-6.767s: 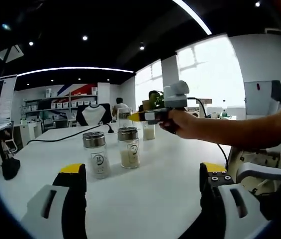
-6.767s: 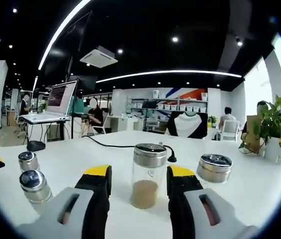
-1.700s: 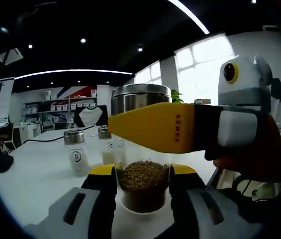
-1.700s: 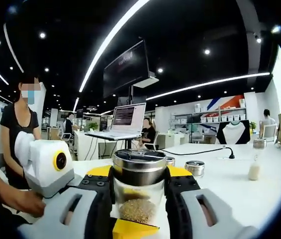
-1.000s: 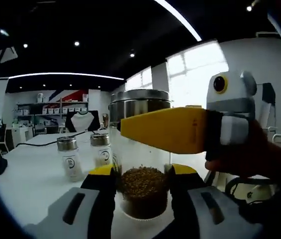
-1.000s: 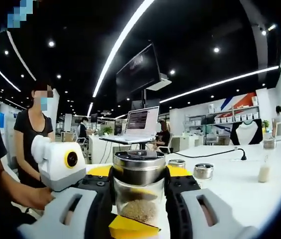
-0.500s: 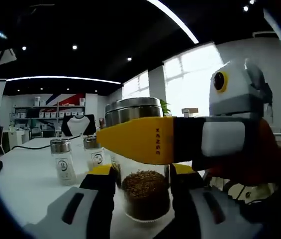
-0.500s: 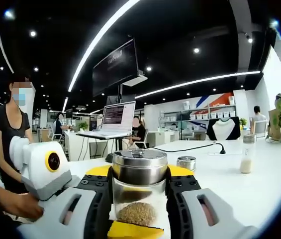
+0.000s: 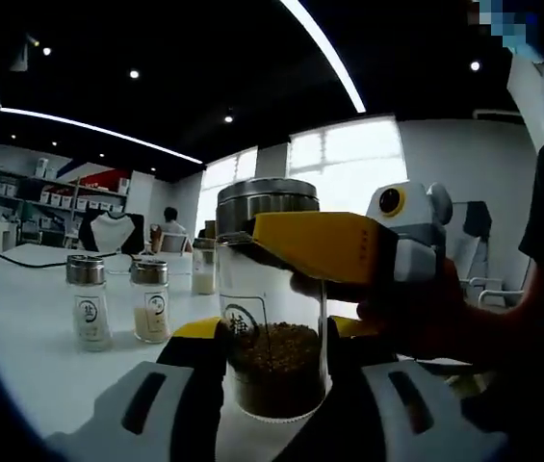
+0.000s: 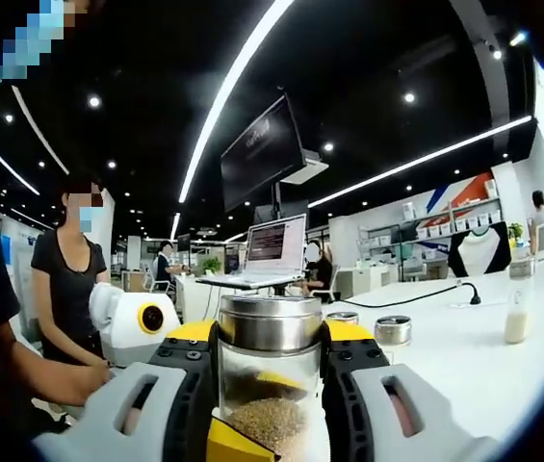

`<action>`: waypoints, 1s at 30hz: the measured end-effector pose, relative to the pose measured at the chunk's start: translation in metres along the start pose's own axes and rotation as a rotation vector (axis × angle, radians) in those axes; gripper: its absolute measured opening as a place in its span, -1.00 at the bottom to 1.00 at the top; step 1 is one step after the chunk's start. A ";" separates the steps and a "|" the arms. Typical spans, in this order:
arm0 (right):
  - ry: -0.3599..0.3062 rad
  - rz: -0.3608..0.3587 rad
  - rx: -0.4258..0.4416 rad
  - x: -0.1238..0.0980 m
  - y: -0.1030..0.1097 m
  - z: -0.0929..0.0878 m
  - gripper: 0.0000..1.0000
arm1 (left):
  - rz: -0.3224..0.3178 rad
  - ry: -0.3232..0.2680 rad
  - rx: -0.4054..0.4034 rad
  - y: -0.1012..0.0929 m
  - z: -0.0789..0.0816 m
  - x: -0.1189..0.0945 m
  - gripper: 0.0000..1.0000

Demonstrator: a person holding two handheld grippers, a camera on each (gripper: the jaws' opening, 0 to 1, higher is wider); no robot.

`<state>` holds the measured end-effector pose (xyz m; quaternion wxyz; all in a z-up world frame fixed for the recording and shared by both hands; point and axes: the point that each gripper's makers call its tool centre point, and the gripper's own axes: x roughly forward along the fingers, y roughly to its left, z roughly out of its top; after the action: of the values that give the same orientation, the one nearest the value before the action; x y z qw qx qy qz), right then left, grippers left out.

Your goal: Rotate the seasoning bottle until the label or dispensing opening points toward the visible target arrow and the bottle remains upright within the marked orientation range

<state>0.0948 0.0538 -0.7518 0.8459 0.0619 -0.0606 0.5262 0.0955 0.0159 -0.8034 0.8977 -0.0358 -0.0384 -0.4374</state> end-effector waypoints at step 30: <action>0.025 0.124 -0.154 -0.001 0.024 0.005 -0.23 | -0.071 -0.043 -0.110 -0.003 0.005 -0.006 -0.10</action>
<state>0.0726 0.0623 -0.7466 0.8147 -0.0139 -0.0941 0.5720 0.0894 0.0192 -0.7992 0.8774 -0.0930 -0.0347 -0.4694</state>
